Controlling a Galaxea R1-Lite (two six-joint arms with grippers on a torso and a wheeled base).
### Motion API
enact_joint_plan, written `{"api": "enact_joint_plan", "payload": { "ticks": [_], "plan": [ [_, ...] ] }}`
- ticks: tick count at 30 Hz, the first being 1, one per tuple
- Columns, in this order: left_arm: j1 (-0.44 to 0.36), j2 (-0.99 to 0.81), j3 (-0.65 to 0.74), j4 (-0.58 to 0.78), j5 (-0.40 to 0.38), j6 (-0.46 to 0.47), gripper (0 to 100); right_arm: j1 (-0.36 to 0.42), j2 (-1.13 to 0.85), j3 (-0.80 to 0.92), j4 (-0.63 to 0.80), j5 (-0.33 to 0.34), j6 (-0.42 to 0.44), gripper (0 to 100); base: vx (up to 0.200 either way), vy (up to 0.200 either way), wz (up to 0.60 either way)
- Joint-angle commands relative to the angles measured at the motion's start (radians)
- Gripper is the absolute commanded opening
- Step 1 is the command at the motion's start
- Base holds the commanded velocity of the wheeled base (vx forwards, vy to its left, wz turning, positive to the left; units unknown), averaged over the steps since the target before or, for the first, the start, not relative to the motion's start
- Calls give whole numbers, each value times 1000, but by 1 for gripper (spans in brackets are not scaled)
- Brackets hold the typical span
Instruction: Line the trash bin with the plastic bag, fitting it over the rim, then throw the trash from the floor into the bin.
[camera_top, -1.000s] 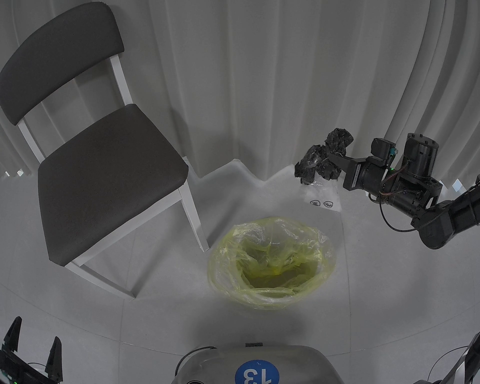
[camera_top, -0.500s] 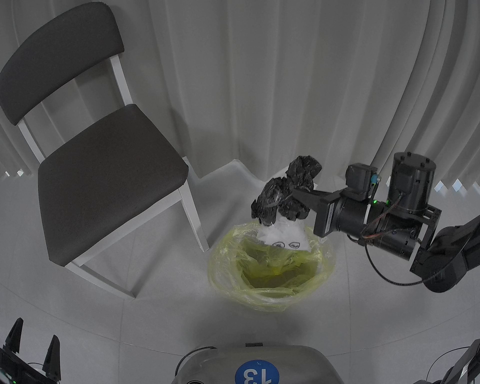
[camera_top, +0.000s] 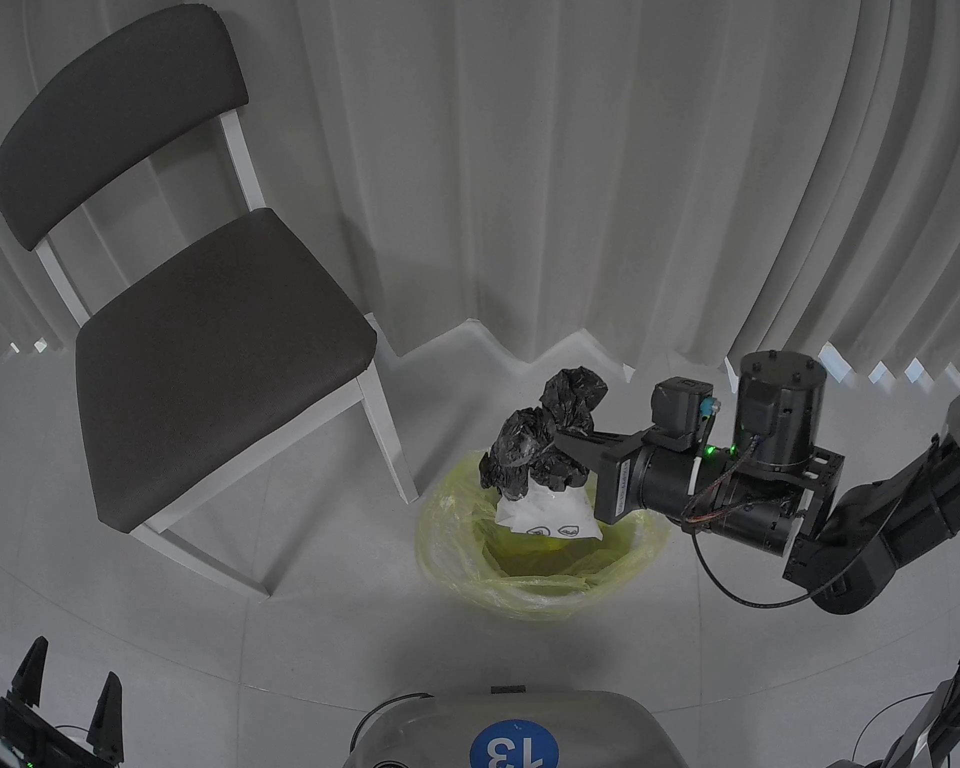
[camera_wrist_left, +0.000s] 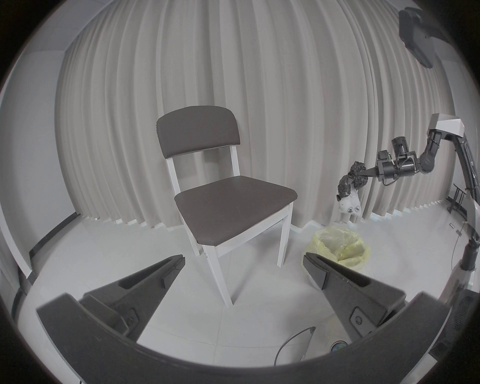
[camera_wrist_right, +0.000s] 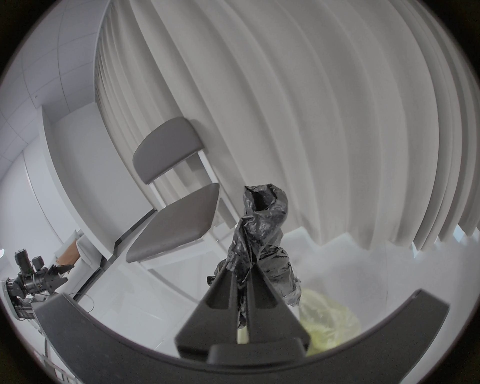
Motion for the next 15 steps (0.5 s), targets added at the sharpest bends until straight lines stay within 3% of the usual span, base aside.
{"api": "enact_joint_plan", "payload": {
  "ticks": [1,9,15],
  "plan": [
    [0,-16,0,0,1,2,100,3,86,1,-15,3,1,0,0,0,0],
    [0,-16,0,0,-1,0,100,-14,213,-15,-69,7,8,0,0,0,0],
    [0,-16,0,0,-1,0,100,-84,279,-59,-77,12,7,0,0,0,0]
  ]
}}
